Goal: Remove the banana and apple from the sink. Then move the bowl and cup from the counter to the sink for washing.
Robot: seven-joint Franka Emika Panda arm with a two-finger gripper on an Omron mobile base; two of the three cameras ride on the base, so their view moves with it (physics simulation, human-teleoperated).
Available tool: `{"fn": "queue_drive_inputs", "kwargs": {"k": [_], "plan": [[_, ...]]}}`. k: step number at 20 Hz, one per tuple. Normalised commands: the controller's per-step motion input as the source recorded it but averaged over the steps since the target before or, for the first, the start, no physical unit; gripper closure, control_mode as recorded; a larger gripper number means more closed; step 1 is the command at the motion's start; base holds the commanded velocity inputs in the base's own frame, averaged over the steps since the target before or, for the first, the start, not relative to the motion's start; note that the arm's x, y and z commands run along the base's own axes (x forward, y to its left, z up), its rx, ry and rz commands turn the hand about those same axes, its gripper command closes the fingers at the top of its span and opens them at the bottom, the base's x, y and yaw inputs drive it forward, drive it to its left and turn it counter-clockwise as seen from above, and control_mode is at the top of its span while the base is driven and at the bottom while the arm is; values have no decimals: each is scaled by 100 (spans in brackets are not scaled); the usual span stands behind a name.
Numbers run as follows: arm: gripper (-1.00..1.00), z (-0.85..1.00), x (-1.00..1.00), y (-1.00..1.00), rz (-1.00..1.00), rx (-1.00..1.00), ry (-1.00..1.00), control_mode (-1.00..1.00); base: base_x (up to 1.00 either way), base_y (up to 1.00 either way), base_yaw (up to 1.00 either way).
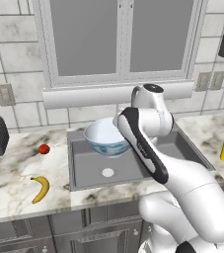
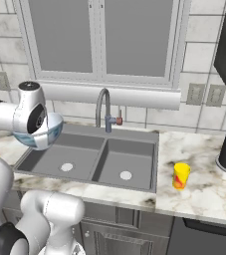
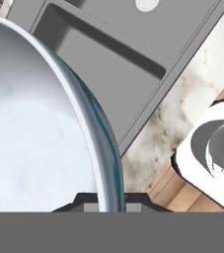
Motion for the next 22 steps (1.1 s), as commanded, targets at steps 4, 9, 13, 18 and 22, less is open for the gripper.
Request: {"fn": "queue_drive_inputs", "kwargs": {"k": [4,9,13,18,22], "plan": [[100,-6,6,-7,0,0,0,-100,0,0,0],[100,-9,8,-3,0,0,0,-100,0,0,0],[100,-11,10,-1,0,0,0,-100,0,0,0],[100,-14,10,0,0,0,2,-100,0,0,0],[100,-13,9,-1,0,0,1,-100,0,0,0]]}}
